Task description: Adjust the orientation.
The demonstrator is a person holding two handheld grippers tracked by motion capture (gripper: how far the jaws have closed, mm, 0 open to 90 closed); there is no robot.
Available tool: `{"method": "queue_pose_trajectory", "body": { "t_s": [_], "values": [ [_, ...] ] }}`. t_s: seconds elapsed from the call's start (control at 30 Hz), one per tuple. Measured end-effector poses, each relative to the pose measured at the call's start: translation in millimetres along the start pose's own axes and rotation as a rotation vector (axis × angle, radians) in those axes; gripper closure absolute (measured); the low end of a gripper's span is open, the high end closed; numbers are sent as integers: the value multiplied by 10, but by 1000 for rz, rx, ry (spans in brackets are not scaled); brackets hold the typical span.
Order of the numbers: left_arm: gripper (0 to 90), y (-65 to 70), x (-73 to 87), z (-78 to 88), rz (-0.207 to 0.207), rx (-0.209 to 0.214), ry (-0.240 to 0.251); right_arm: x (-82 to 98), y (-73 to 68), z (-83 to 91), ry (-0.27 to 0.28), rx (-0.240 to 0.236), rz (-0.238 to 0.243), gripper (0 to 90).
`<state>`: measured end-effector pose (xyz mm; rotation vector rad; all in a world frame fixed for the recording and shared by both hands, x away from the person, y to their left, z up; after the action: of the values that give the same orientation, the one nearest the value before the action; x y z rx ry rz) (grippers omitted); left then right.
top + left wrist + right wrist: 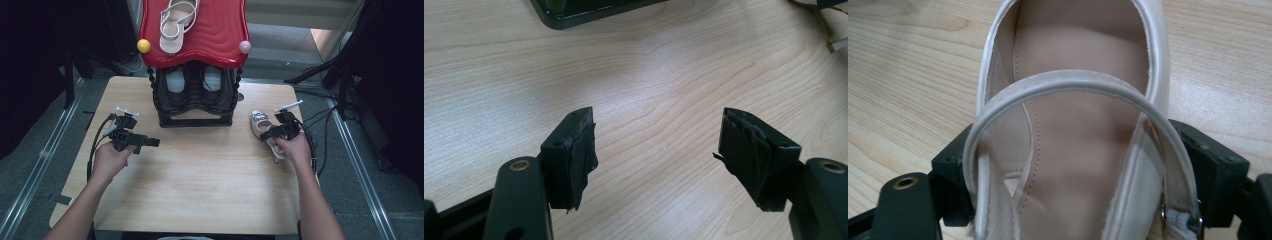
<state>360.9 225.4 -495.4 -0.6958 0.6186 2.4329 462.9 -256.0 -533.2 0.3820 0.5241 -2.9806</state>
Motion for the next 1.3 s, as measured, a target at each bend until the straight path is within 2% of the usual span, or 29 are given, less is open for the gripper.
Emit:
{"method": "queue_pose_trajectory", "body": {
  "t_s": [0.13,0.27,0.4,0.57,0.87,0.93,1.13,1.3],
  "values": [
    [314,-2,2,0,0,1,-1,-8,20,-34,-14,-21,-25,199],
    [314,-8,4,-7,1,0,-4,-8,13,-39,-11,-19,-17,188],
    [314,-7,3,-6,0,0,-3,2,-10,-47,3,15,1,217],
    [314,-7,2,-9,5,-3,2,15,-3,-33,23,20,-27,273],
    [315,-24,3,4,9,-2,4,1,-5,-13,6,29,-94,321],
    [315,-25,3,3,10,-1,5,-1,-25,-13,2,41,-92,322],
    [315,-26,5,1,8,-2,3,-12,-43,-11,-14,37,-106,325],
    [315,-29,7,0,7,-3,1,-31,-57,20,-11,8,-140,325]
  ]
}}
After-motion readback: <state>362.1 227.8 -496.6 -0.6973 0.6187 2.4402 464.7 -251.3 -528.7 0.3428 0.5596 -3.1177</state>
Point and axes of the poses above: each handheld gripper's, and its own axes: z roughly backward along the jaws, x roughly out of its underside, y roughly to its right, the point moved 3 cm from there along -z, roughly forward along the jaws, and after that the axes turned 14 degrees about -z, right-handed, at the moved point
